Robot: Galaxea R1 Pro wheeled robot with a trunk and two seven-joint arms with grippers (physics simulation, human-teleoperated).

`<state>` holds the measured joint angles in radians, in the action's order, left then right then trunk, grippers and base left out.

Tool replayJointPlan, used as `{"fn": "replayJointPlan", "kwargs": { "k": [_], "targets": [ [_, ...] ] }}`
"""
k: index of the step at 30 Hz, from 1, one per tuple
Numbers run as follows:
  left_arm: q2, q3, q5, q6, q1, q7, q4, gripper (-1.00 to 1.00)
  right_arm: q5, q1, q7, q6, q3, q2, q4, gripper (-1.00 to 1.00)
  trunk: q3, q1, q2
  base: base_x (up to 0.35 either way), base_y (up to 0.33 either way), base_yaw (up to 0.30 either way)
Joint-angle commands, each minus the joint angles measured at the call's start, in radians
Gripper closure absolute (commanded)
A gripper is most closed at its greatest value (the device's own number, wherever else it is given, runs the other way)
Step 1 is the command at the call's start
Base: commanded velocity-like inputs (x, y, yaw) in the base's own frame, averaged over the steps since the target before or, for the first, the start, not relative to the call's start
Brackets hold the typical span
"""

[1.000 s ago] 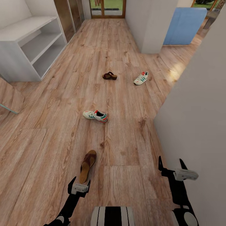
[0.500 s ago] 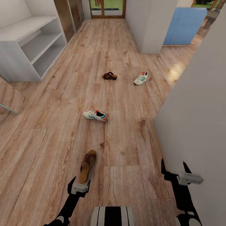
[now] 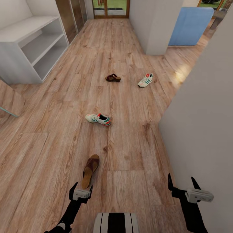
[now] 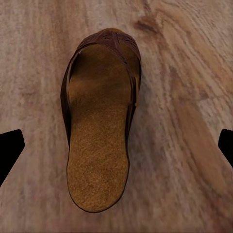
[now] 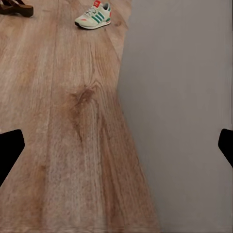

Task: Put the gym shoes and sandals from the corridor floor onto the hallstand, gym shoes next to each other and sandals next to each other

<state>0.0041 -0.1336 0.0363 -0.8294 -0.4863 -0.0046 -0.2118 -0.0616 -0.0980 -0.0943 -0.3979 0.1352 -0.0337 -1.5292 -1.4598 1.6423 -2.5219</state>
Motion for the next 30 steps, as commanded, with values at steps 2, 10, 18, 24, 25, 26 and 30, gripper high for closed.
{"fn": "replayJointPlan", "kwargs": {
  "k": [2, 10, 18, 24, 25, 26, 30],
  "targets": [
    [0.0, 0.0, 0.0, 0.0, 0.0, 0.0, 0.0, -1.0, 0.001, -0.01, 0.0, -0.003, 0.001, 0.002, 0.004, -1.0, -0.002, 0.0, 0.0, 0.0, 0.0, 0.0],
    [0.0, 0.0, -0.001, 0.001, 0.0, 0.0, 0.0, -1.0, 0.001, -0.041, 0.004, -0.048, 0.008, 0.004, 0.043, -1.0, -0.011, 0.0, 0.0, 0.0, 0.0, 0.0],
    [-0.001, 0.001, -0.002, 0.001, 0.0, 0.0, 0.0, -1.0, -0.001, -0.053, 0.006, -0.079, 0.01, 0.004, 0.062, -1.0, -0.022, 0.0, 0.0, 0.0, 0.0, 0.0],
    [-0.001, 0.001, -0.002, 0.001, 0.0, 0.0, 0.0, -1.0, 0.0, -0.056, 0.008, -0.087, 0.01, 0.005, 0.069, -1.0, -0.029, 0.0, 0.0, 0.0, 0.0, 0.0],
    [-0.001, 0.001, -0.002, 0.001, 0.0, 0.0, 0.0, -1.0, 0.0, -0.056, 0.008, -0.087, 0.01, 0.005, 0.069, -1.0, -0.029, 0.0, 0.0, 0.0, 0.0, 0.0],
    [-0.001, 0.001, -0.002, 0.001, 0.0, 0.0, 0.0, -1.0, 0.001, -0.057, 0.008, -0.088, 0.01, 0.005, 0.07, -1.0, -0.03, 0.0, 0.0, 0.0, 0.0, 0.0],
    [-0.001, 0.001, -0.002, 0.001, 0.0, 0.0, 0.0, -1.0, 0.0, -0.057, 0.008, -0.09, 0.009, 0.005, 0.071, -1.0, -0.032, 0.0, 0.0, 0.0, 0.0, 0.0]
  ]
}}
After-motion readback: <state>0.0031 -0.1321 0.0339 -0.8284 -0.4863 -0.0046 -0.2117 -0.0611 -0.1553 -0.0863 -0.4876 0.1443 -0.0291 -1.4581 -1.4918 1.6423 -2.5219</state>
